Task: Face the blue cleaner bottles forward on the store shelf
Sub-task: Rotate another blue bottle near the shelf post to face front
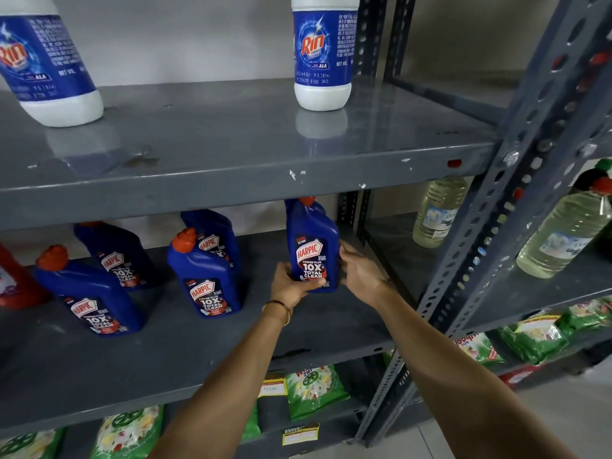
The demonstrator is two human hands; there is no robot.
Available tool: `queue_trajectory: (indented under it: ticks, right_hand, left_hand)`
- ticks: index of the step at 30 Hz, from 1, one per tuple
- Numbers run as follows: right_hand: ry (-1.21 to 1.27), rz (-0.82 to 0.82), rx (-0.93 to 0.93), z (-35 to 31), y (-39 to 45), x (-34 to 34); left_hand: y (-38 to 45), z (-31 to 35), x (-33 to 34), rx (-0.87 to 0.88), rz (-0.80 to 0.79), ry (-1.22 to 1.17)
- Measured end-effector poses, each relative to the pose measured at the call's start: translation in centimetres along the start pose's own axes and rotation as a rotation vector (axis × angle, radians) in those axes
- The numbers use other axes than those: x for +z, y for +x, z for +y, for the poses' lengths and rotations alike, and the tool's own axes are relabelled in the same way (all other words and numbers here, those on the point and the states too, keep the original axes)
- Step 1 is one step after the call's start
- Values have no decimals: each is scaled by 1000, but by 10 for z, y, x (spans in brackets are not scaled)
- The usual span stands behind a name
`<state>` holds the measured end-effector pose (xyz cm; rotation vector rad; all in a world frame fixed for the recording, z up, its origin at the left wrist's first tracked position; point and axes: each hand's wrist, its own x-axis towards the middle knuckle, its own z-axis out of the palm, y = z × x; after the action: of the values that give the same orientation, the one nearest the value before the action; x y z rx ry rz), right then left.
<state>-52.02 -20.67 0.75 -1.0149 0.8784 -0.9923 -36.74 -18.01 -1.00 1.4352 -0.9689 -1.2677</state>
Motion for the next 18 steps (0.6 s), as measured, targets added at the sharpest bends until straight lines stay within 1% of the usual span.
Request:
queue_trajectory:
  ticks: [3, 6, 10, 14, 18]
  right_hand:
    - [15, 82, 17, 7, 6, 0]
    - [53, 107, 26, 12, 15, -4]
    - [66, 152, 49, 16, 25, -9]
    - [41, 172, 52, 18, 31, -9]
    - [39, 182, 50, 18, 34, -8]
  left_hand:
    - [4, -5, 8, 64, 132, 174]
    - [8, -10, 15, 77, 192, 272]
    - [11, -14, 21, 53, 260, 357]
    - [15, -19, 20, 43, 269, 401]
    - [17, -18, 17, 48, 228, 427]
